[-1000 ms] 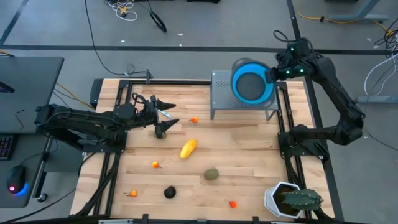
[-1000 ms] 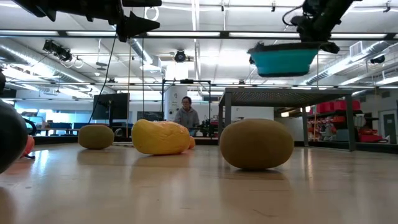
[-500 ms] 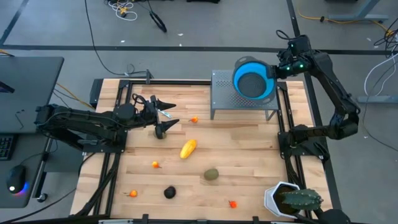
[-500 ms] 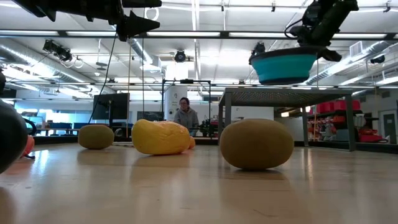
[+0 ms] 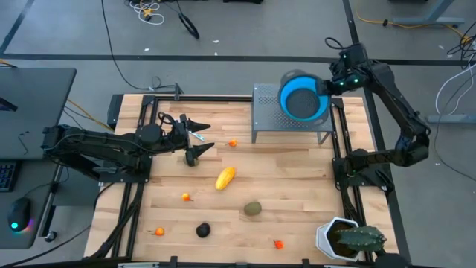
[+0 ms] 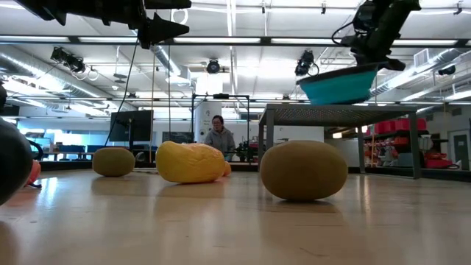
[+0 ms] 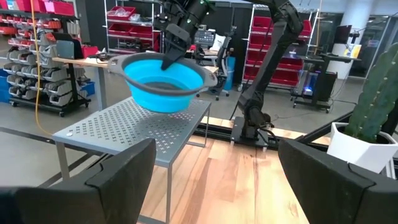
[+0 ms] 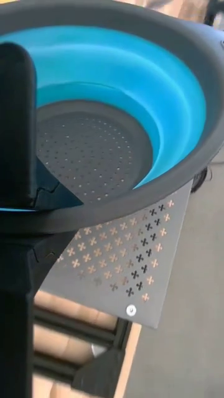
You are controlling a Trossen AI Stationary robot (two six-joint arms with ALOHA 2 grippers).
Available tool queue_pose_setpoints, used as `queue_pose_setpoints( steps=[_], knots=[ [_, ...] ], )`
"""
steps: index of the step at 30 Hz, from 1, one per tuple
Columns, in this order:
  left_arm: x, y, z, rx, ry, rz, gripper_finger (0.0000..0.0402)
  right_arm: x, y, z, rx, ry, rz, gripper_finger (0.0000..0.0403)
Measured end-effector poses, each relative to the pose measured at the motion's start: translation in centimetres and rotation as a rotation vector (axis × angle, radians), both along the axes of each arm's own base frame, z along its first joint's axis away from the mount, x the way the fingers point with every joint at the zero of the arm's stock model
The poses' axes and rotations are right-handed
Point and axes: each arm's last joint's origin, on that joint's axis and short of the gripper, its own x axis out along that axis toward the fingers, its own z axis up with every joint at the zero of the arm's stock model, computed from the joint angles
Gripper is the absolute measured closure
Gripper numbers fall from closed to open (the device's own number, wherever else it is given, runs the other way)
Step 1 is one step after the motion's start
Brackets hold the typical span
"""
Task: Pick & Place Fruit
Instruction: Put the blue strainer bowl on the shelf
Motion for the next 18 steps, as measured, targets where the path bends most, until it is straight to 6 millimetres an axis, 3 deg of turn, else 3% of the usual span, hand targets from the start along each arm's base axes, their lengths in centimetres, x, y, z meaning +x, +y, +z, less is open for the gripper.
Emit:
queue_pose_setpoints(
  steps=[18],
  knots=[
    [0.0, 0.0, 0.0, 0.0, 0.0, 0.0, 0.0054, 1.3, 0.8, -0.4, -0.019, 0.155, -0.012, 0.0366]
  ],
)
